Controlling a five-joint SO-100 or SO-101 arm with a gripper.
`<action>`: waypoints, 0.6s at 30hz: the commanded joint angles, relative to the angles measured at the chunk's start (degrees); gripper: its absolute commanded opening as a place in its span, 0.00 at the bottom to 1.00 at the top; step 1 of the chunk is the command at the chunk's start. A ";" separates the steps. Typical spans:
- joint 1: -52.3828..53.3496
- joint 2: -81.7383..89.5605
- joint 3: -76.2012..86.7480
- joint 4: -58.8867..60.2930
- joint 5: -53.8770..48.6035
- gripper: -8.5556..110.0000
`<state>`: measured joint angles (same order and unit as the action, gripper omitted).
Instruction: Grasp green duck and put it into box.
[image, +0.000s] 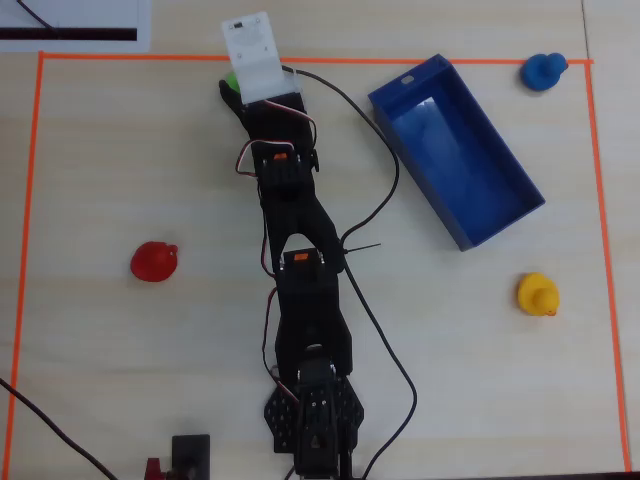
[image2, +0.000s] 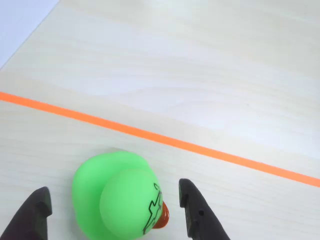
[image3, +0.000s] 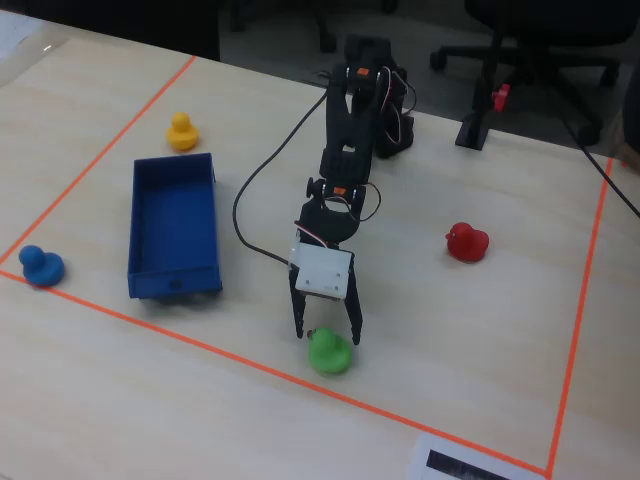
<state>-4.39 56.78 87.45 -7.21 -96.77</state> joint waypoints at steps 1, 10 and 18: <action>-0.09 -0.18 -4.04 0.44 0.00 0.34; -0.26 -2.99 -5.98 -0.09 -0.35 0.24; 0.35 -3.08 -5.10 0.09 -0.88 0.22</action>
<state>-4.48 52.73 84.29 -6.94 -96.59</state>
